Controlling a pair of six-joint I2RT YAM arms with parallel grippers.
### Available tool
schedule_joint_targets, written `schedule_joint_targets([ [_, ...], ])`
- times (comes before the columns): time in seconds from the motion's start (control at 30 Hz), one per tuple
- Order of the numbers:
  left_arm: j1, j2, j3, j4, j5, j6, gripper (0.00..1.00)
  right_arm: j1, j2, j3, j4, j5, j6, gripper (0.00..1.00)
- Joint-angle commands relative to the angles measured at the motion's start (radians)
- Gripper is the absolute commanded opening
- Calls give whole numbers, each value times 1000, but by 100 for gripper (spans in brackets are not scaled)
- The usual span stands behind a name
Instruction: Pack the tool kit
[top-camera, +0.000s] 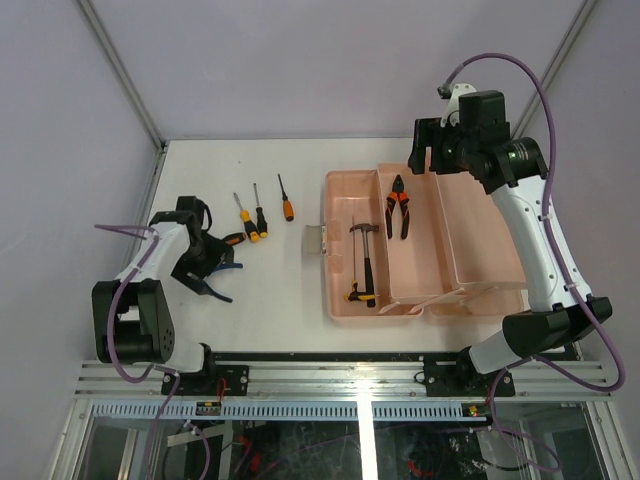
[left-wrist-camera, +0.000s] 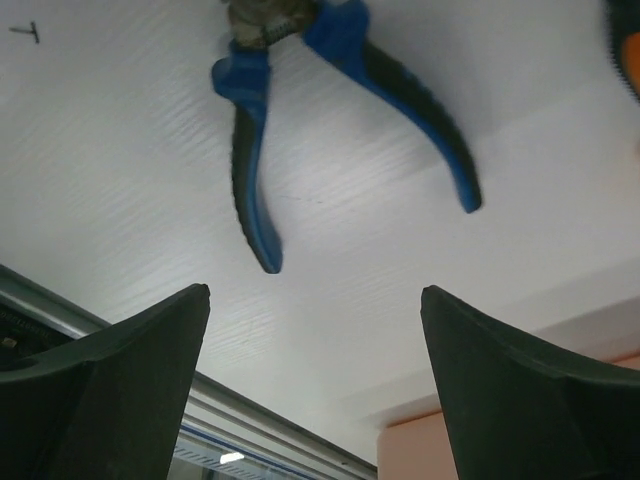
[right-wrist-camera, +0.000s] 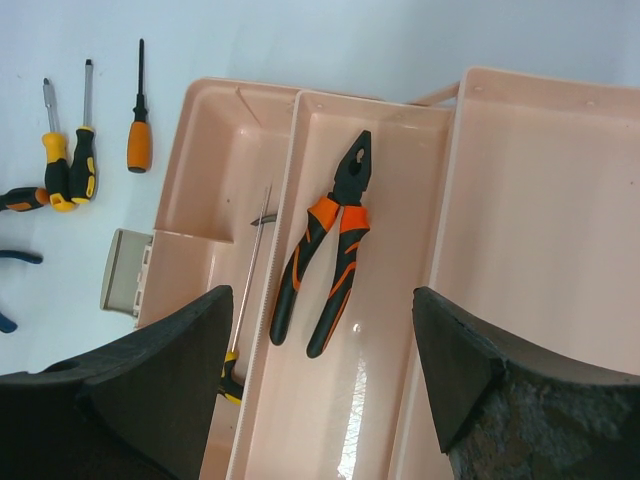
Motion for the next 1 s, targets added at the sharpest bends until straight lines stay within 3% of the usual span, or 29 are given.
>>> schedule_joint_targets([
  [0.0, 19, -6, -75, 24, -37, -31, 84, 7, -18, 5, 24, 18, 1, 79],
  [0.23, 39, 17, -181, 136, -39, -32, 78, 8, 8, 35, 11, 16, -13, 79],
  [0.33, 58, 52, -214, 203, -35, -25, 69, 8, 19, 54, -1, 18, -20, 79],
  [0.57, 81, 114, -209, 280, -32, -1, 34, 7, 35, 87, -19, 21, -31, 79],
  [0.63, 82, 121, -205, 283, -22, 8, 6, 8, 38, 91, -22, 20, -34, 79],
  [0.67, 81, 118, -200, 281, -14, 17, 1, 8, 40, 94, -23, 18, -34, 79],
  [0.97, 72, -71, -68, 165, 56, 203, 0, 8, 82, 142, -55, -96, -60, 81],
])
